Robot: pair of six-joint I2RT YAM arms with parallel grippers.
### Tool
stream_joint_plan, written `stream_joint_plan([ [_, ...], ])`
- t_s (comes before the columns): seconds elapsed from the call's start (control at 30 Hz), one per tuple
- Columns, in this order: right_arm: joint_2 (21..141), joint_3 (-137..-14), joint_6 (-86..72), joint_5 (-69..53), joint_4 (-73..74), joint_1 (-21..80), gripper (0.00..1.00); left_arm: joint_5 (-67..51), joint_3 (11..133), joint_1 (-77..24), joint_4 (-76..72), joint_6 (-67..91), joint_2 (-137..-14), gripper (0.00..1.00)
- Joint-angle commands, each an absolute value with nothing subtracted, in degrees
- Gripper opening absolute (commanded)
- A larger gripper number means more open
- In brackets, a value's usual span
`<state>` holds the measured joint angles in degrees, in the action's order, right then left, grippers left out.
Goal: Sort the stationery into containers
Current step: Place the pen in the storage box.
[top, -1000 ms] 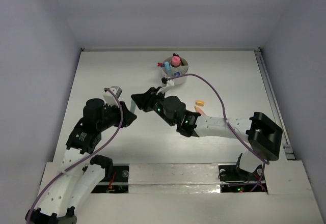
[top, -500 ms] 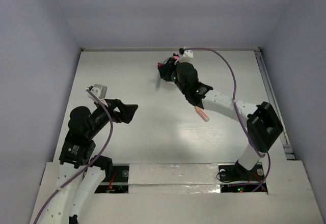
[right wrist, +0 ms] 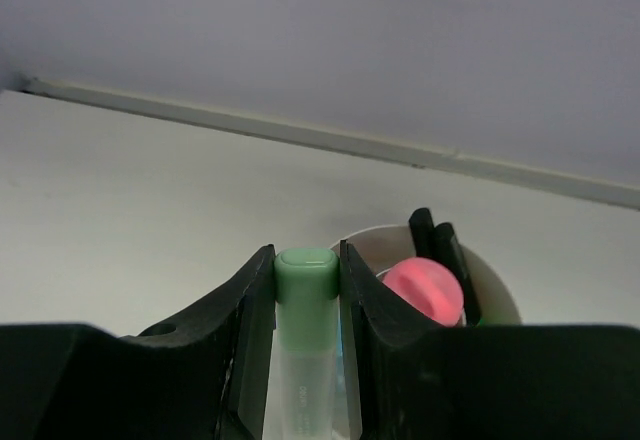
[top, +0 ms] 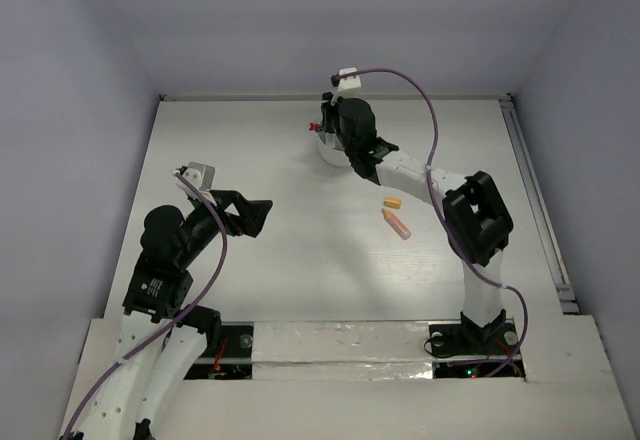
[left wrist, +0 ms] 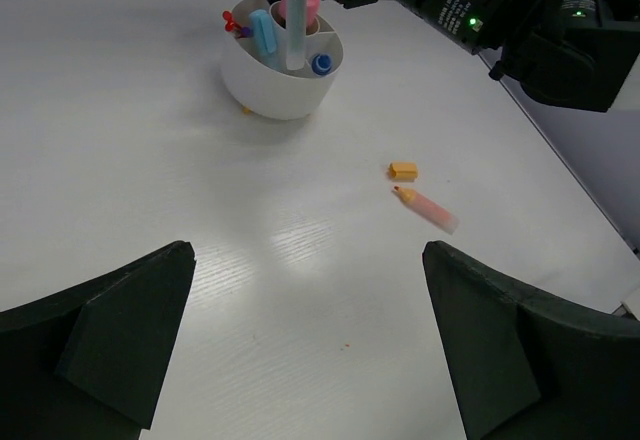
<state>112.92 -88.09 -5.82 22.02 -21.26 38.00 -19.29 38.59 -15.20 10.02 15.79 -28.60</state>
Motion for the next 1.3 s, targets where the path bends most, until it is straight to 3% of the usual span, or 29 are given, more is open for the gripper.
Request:
stream_joint_plan([
  [0.0, 114.8, -92.7, 6.2, 23.6, -29.3, 38.1, 0.0, -17.1, 38.5, -15.6, 7.0, 15.1, -28.4, 0.97],
  [0.33, 119.6, -94.0, 14.4, 25.8, -35.0, 38.1, 0.0, -16.9, 38.5, -16.2, 7.0, 15.1, -28.3, 0.94],
  [0.93, 120.4, -87.7, 10.9, 24.3, -38.9, 38.1, 0.01, -16.9, 38.5, -16.2, 6.9, 15.0, -28.4, 0.96],
  [1.1, 118.9, -85.3, 9.4, 24.4, -39.6, 38.1, 0.18, -17.1, 38.4, -16.2, 6.9, 15.1, -28.4, 0.96],
  [1.17, 118.4, -85.0, 8.2, 24.1, -38.7, 38.1, 0.32, -17.1, 38.4, -16.2, 6.9, 15.1, -28.3, 0.98],
  [1.2, 118.2, -85.0, 8.2, 24.0, -38.7, 38.1, 0.32, -17.1, 38.4, -16.2, 6.9, 15.1, -28.3, 0.98],
  [1.27, 117.6, -84.9, 7.1, 23.8, -37.8, 38.1, 0.45, -17.1, 38.3, -16.2, 6.8, 15.1, -28.1, 0.99],
])
